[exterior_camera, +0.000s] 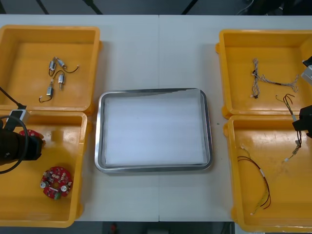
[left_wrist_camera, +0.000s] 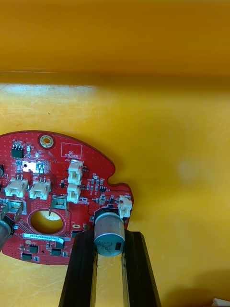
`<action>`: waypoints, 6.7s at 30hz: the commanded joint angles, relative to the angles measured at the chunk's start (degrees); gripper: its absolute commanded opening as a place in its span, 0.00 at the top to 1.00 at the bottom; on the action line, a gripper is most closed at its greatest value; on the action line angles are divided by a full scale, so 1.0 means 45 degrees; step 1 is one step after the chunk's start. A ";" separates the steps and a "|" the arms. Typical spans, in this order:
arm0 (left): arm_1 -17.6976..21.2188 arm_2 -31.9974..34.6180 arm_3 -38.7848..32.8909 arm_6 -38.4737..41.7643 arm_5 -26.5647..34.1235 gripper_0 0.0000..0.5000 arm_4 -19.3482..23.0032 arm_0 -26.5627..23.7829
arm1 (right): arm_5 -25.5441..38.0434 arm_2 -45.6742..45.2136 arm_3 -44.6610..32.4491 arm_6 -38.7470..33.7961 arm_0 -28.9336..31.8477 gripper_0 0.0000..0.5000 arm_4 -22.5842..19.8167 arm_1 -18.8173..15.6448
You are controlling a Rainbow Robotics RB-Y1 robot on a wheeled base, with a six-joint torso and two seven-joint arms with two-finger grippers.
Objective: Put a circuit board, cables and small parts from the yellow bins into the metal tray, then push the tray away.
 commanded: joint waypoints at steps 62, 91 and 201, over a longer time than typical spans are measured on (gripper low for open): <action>-0.0934 0.0431 -0.4447 0.5075 0.8005 1.00 0.3256 -0.6558 | 0.0051 -0.0036 -0.0377 0.0466 -0.0317 1.00 0.0012 -0.0249; -0.6578 -0.4921 -0.4212 0.9294 1.0602 1.00 -0.1803 -0.9370 | 0.0051 -0.0036 -0.0377 0.0466 -0.0317 1.00 0.0012 -0.0249; -0.1754 0.0978 0.2624 0.4997 0.8474 0.00 0.1615 -1.0659 | 0.0051 0.5218 -0.1861 0.1189 -0.3617 1.00 -0.0125 -0.0464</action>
